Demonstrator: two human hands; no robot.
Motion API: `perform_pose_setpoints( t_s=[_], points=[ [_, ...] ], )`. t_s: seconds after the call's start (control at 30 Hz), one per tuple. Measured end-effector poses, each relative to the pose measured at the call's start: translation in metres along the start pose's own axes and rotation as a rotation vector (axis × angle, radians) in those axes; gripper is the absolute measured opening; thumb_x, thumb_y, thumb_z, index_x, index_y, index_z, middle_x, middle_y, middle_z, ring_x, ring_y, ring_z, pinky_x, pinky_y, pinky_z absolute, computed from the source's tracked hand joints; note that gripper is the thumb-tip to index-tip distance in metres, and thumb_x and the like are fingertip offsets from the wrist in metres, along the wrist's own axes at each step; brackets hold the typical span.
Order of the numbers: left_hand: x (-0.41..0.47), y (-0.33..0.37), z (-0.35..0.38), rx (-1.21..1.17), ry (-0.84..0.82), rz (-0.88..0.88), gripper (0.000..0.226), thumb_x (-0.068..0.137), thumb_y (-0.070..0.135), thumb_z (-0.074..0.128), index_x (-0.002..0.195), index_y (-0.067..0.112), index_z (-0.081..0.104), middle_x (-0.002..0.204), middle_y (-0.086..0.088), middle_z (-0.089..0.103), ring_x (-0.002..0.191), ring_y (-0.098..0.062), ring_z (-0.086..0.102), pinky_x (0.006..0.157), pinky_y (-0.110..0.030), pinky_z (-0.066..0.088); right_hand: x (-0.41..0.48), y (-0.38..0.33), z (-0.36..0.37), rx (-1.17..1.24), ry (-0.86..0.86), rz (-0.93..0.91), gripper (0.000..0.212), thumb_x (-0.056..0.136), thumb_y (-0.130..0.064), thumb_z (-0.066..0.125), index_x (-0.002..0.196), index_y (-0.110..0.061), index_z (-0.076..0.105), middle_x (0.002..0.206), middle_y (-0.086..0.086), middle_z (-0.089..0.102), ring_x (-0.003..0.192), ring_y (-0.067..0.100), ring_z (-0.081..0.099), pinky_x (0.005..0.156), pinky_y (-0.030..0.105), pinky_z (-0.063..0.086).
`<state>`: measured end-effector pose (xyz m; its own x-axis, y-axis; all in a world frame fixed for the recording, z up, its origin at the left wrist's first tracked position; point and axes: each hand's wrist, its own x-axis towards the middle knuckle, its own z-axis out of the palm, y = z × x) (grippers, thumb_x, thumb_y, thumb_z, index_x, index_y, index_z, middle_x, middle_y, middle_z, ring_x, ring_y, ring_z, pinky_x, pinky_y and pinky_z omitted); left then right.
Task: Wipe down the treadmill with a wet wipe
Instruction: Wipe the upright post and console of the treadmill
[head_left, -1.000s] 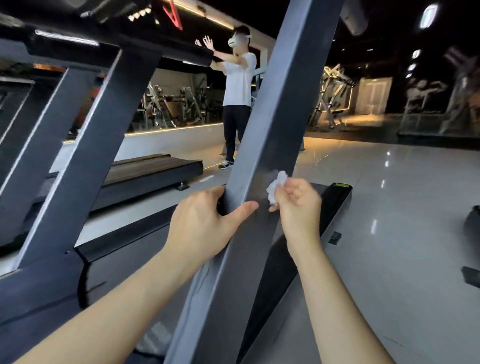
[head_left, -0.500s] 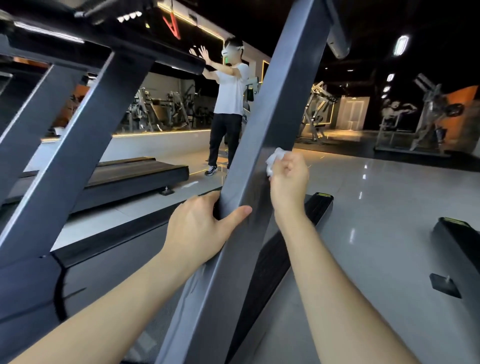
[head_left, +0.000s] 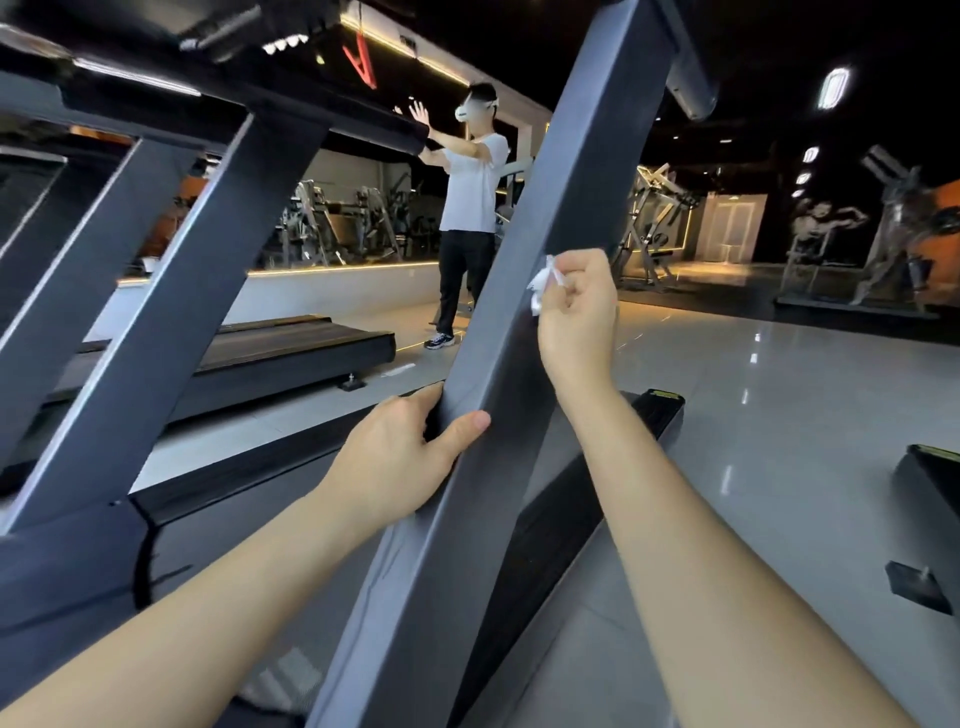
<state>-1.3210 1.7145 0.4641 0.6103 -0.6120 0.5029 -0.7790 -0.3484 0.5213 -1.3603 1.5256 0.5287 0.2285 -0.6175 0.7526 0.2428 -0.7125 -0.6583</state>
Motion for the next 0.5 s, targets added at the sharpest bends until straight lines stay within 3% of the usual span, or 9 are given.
perform_pose_setpoints(
  t_s=[0.13,0.23,0.3,0.43,0.5],
  points=[
    [0.002,-0.004,-0.002,-0.013,-0.042,0.005,0.037,0.099,0.063,0.047,0.111,0.033,0.064,0.079,0.000,0.067,0.077,-0.017,0.062,0.075,-0.038,0.053,-0.095,0.008,-0.004,0.070,-0.108,-0.053,0.021,0.099,-0.004,0.047,0.087,-0.021,0.044,0.079,-0.008,0.057,0.075,0.016,0.057,0.067,0.036,0.046],
    [0.001,-0.006,-0.002,-0.043,-0.055,0.003,0.034,0.100,0.061,0.045,0.119,0.038,0.061,0.082,0.001,0.069,0.078,-0.015,0.062,0.075,-0.037,0.053,-0.145,0.015,-0.016,0.085,-0.246,-0.121,0.020,0.099,0.002,0.048,0.086,-0.014,0.046,0.080,-0.011,0.056,0.073,0.016,0.055,0.064,0.031,0.041],
    [0.000,-0.004,-0.002,-0.021,-0.052,-0.007,0.034,0.100,0.062,0.044,0.119,0.038,0.059,0.081,0.004,0.066,0.078,-0.012,0.060,0.071,-0.032,0.049,-0.112,0.010,-0.013,0.060,-0.214,-0.162,0.017,0.099,-0.002,0.049,0.090,-0.016,0.048,0.078,-0.009,0.060,0.072,0.018,0.058,0.065,0.035,0.044],
    [0.000,-0.003,-0.004,0.055,-0.089,-0.037,0.042,0.100,0.066,0.037,0.125,0.038,0.055,0.089,0.008,0.069,0.088,-0.017,0.064,0.083,-0.041,0.053,-0.017,-0.007,0.006,-0.030,-0.036,-0.240,0.006,0.105,-0.018,0.049,0.101,-0.015,0.051,0.079,0.000,0.063,0.070,0.015,0.059,0.063,0.023,0.041],
    [0.000,-0.003,-0.004,0.069,-0.105,-0.044,0.044,0.100,0.067,0.036,0.126,0.038,0.054,0.090,0.008,0.069,0.090,-0.018,0.064,0.086,-0.043,0.053,0.001,-0.004,0.012,-0.017,0.040,-0.206,0.008,0.104,-0.020,0.050,0.101,-0.013,0.053,0.080,0.000,0.062,0.071,0.016,0.060,0.062,0.028,0.044]
  ],
)
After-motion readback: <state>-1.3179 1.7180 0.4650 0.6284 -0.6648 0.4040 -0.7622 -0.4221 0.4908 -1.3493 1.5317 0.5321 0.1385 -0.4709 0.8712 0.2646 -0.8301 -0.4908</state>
